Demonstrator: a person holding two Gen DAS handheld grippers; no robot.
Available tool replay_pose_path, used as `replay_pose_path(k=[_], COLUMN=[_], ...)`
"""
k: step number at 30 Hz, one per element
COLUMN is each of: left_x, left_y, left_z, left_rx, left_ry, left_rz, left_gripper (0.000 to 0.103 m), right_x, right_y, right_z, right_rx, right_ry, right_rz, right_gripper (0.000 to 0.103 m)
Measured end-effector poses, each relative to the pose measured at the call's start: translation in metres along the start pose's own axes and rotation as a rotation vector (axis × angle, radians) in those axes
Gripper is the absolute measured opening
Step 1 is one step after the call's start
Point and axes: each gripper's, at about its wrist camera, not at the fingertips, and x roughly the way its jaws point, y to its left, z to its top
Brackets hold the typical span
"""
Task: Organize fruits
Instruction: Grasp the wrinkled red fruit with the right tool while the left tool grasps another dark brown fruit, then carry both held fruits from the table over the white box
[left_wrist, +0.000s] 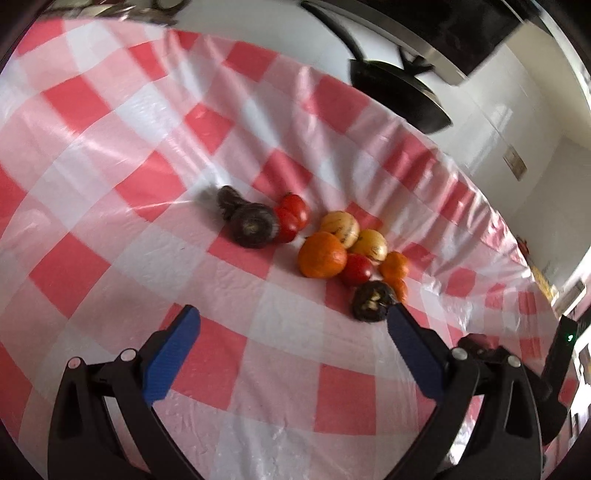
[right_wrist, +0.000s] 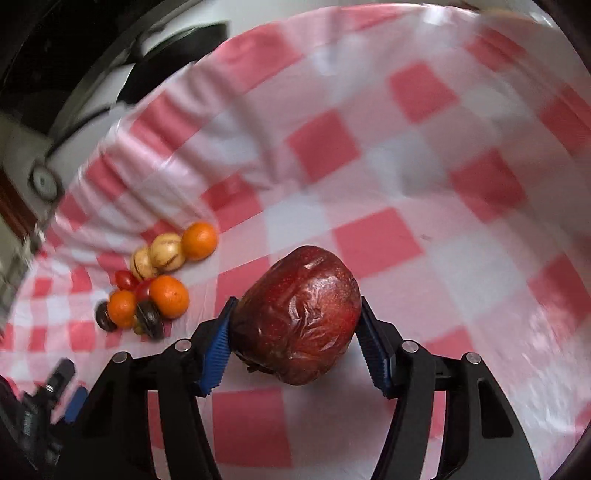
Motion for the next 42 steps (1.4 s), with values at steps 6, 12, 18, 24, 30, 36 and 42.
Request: replay_pose_path(k=[6,12,18,24,30,36,42], left_x=[0.005,0.050,0.101,0.068,0.002,-0.016,-0.008], left_y=[-0.036,-0.091,-0.112,-0.111,-0.087,-0.061,-0.046], left_z=[-0.007,-0.011,-0.006,-0.013,-0.043,-0.040,-0.038], left_rx=[0.148,0.363,0.423,0.452,0.414,0.290,0.185], left_ry=[0.031,0.112,0.240,0.153,0.090,0.053,0.119], left_rz=[-0.008,0.097,0.133,0.119,0.092,0.048,-0.023], left_gripper=[0.101,0.089,0.046,0.035,0.023,0.023,0.090], right_x=[-0.001,0.000,0.002,0.003,0.004,0.005,0.005], right_y=[-0.009,-0.011,-0.008,-0.012,-0.010,-0.009,-0.009], right_z=[0.005,0.006,0.006,0.006,0.005,0.006,0.006], right_rx=[-0.001,0.010,-0.008,0.014,0.001,-0.009,-0.010], right_ry=[-0.061,-0.059,-0.062,-0.051,-0.048,-0.047,-0.045], right_rz=[0.022,0.048,0.050,0.071,0.070,0.067,0.068], right_gripper=[0.061,0.061,0.061,0.061,0.061,0.061,0.061])
